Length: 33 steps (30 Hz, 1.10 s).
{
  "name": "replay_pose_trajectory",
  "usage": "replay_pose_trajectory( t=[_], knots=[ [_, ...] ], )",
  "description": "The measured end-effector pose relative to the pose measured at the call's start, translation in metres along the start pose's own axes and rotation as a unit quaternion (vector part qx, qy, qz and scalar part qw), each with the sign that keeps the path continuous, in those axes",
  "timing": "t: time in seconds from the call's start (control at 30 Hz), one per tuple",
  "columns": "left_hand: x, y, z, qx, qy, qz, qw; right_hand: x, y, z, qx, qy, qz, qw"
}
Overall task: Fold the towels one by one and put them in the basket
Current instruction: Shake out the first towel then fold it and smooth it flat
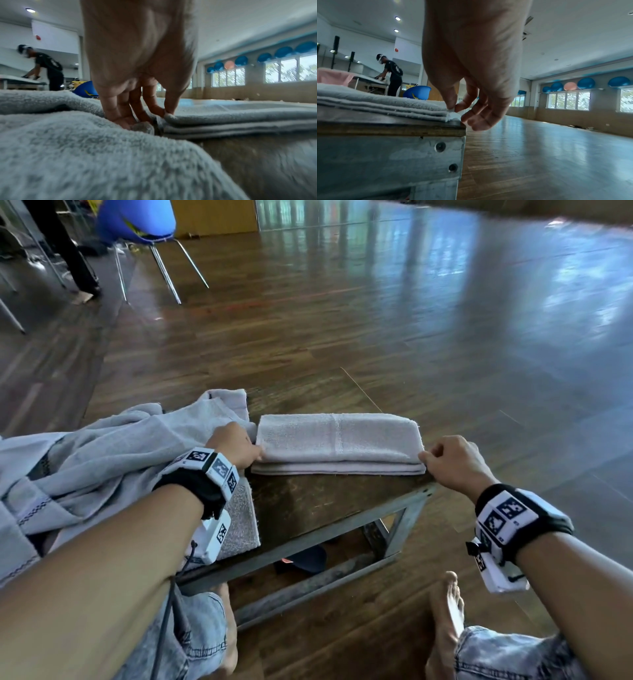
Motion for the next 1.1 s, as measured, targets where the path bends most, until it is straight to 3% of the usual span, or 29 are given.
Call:
replay_pose_trajectory(
  t=[0.13, 0.3, 0.57, 0.63, 0.7, 0.77, 0.83, 0.93, 1.0, 1.1],
  knots=[
    [0.023, -0.003, 0.002, 0.025, 0.054, 0.045, 0.997, 0.019, -0.007, -0.004, -0.016, -0.054, 0.049, 0.997],
    [0.017, 0.000, -0.003, 0.028, -0.003, -0.009, 1.000, 0.014, -0.004, 0.004, -0.020, -0.013, -0.043, 0.999],
    [0.007, -0.005, -0.004, 0.009, -0.043, 0.001, 0.999, 0.009, -0.002, 0.001, -0.032, 0.030, -0.056, 0.997],
    [0.009, -0.003, 0.003, -0.051, -0.032, 0.039, 0.997, 0.010, -0.002, -0.006, -0.016, 0.053, -0.027, 0.998],
    [0.009, 0.005, 0.018, -0.166, 0.015, 0.060, 0.984, 0.011, -0.001, -0.018, 0.054, 0.068, 0.027, 0.996],
    [0.002, 0.019, 0.035, -0.265, 0.036, 0.015, 0.963, 0.004, 0.000, -0.034, 0.180, 0.046, 0.013, 0.983],
    [-0.016, 0.029, 0.047, -0.302, -0.007, -0.054, 0.952, -0.012, 0.005, -0.049, 0.268, 0.044, -0.073, 0.960],
    [-0.037, 0.034, 0.050, -0.290, -0.101, -0.076, 0.949, -0.037, 0.015, -0.057, 0.289, 0.089, -0.182, 0.936],
    [-0.037, 0.033, 0.052, -0.276, -0.134, -0.093, 0.947, -0.039, 0.016, -0.062, 0.286, 0.110, -0.194, 0.932],
    [-0.038, 0.038, 0.056, -0.250, -0.160, -0.173, 0.939, -0.029, 0.016, -0.072, 0.279, 0.137, -0.196, 0.930]
  ],
)
Point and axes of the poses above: each hand's wrist, its own y-axis away from the middle knuckle, its own x-axis out of the back of the hand, z = x × y, the point moved 4 cm from there along -y, towards the middle knuckle, and after that the axes turned 14 degrees about x, right-handed, at the moved point
